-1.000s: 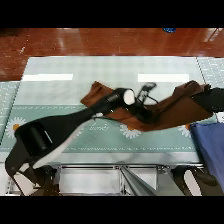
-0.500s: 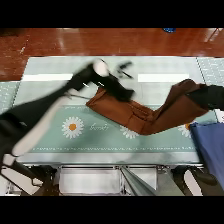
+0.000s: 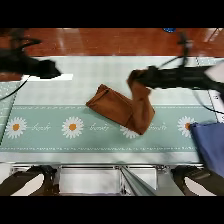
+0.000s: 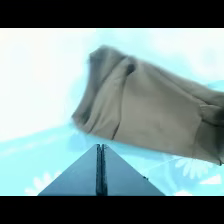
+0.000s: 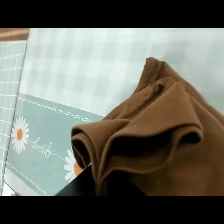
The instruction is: Fold the shirts.
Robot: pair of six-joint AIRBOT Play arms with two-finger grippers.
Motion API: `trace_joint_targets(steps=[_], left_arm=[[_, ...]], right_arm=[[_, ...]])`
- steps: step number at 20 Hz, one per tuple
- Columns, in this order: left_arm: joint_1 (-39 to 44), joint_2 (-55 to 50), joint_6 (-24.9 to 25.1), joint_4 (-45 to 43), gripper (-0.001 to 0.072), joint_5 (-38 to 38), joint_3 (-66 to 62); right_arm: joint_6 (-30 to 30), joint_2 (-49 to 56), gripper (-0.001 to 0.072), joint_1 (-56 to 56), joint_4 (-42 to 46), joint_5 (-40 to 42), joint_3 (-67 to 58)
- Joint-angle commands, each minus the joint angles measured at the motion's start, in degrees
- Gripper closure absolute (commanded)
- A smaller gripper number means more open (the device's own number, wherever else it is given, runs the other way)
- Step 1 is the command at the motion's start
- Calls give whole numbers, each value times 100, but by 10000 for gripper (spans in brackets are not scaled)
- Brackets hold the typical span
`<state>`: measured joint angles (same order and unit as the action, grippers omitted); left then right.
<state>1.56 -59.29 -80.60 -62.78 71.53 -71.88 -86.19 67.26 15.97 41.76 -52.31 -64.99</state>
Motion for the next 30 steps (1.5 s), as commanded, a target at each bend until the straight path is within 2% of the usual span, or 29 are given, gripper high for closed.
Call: trace_joint_targets(steps=[1, 4, 5, 6, 7, 10, 13, 15, 17, 21, 23, 24, 26, 28, 30], left_arm=[[-326, 1587, -20, -7, 689, -367, 1388], [-319, 2243, -20, 466, 689, -361, 2304], [-319, 2356, -20, 634, 689, -367, 2520], [-319, 2393, -17, 748, 689, -389, 2662], [-319, 2387, -15, 850, 689, -466, 2767], [-321, 2337, -13, 927, 689, -769, 2863], [-321, 2334, 0, 927, 689, -935, 2872], [-321, 2334, 0, 925, 689, -944, 2876], [-321, 2334, 2, 925, 689, -944, 2876], [-321, 2321, 4, 922, 689, -962, 2887], [-321, 2306, 4, 922, 689, -962, 2887], [-319, 2291, 2, 922, 689, -962, 2887], [-321, 2251, 2, 922, 689, -962, 2887], [-319, 2188, 2, 922, 689, -962, 2887], [-319, 2127, 0, 925, 689, -962, 2887]], right_arm=[[31, 1513, 692, 844, -275, 817, -575], [195, 2557, 688, 1198, -734, 1237, -1080], [278, 2841, 612, 1268, -1036, 1241, -1246], [323, 3060, 472, 1325, -1311, 1156, -1386], [437, 3222, 289, 1362, -1502, 1027, -1502], [529, 3182, 298, 1150, -1521, 328, -1565], [518, 2599, 298, 389, -1235, -1038, -1565], [278, 1843, 299, -186, -251, -1733, -1565], [-267, 879, 298, -656, 1451, -2149, -1519], [-1908, -1309, 298, -1060, 5333, -2159, -326], [-2457, -2205, 299, -1309, 6070, -1902, 787], [-2597, -2507, 298, -1506, 5963, -1744, 1349], [-2608, -2835, 299, -1932, 4986, -1235, 2509], [-2240, -2789, 299, -2212, 3543, -457, 3442], [-1582, -2485, 299, -2306, 2345, 107, 3969]])
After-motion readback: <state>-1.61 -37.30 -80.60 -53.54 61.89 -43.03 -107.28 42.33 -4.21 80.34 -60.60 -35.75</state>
